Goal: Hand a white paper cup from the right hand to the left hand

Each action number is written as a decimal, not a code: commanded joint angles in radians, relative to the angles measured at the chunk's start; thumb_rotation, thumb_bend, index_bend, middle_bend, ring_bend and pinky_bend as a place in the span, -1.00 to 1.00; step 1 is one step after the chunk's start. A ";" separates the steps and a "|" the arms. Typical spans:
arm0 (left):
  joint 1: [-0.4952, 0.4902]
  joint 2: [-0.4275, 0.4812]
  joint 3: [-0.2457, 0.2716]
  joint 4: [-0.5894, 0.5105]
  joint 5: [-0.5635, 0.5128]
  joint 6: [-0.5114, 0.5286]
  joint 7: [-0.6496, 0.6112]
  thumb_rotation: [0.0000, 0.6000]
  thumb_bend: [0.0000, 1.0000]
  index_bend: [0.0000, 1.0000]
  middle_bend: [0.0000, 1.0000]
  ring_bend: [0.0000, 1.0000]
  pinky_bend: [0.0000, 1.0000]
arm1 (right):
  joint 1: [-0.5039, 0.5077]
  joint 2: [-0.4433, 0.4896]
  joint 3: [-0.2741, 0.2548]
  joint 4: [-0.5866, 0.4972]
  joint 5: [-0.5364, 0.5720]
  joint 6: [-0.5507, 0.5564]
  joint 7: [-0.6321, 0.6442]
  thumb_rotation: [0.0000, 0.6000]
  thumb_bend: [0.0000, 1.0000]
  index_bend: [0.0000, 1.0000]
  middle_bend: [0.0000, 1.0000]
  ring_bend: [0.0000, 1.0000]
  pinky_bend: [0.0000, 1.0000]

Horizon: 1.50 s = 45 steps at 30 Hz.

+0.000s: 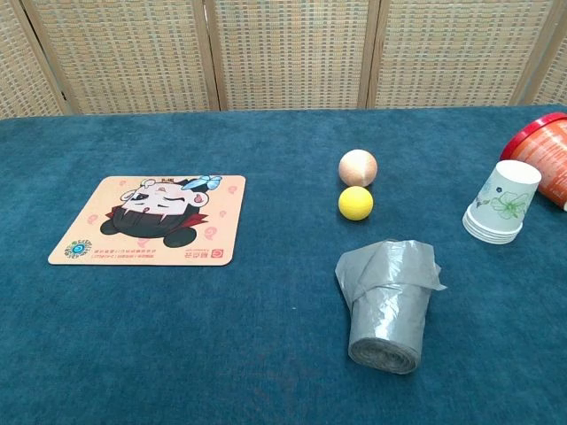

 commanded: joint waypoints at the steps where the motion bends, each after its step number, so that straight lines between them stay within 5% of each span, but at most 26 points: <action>1: 0.000 0.000 0.000 0.001 0.000 0.000 0.000 1.00 -0.89 -1.00 -1.00 -1.00 -1.00 | 0.000 0.000 0.000 0.000 0.000 -0.001 0.000 1.00 -1.00 -0.92 -1.00 -1.00 -1.00; 9: -0.004 0.000 -0.005 -0.007 0.000 0.000 0.002 1.00 -0.89 -1.00 -1.00 -1.00 -1.00 | 0.012 -0.002 -0.005 0.001 -0.007 -0.023 -0.006 1.00 -1.00 -0.92 -1.00 -1.00 -1.00; 20: -0.021 -0.015 -0.016 -0.006 -0.029 -0.032 0.034 1.00 -0.89 -1.00 -1.00 -1.00 -1.00 | 0.241 0.023 0.075 -0.007 -0.037 -0.258 0.065 1.00 -0.98 -0.77 -0.82 -1.00 -0.93; 28: -0.024 -0.022 -0.026 0.001 -0.062 -0.047 0.045 1.00 -0.89 -1.00 -1.00 -1.00 -1.00 | 0.411 -0.008 0.102 0.017 0.089 -0.554 0.110 1.00 -0.84 -0.73 -0.72 -0.91 -0.73; 45: -0.035 -0.027 -0.036 0.024 -0.108 -0.081 0.042 1.00 -0.89 -1.00 -1.00 -1.00 -1.00 | 0.572 -0.132 0.109 0.133 0.300 -0.813 -0.067 1.00 -0.55 -0.67 -0.65 -0.87 -0.66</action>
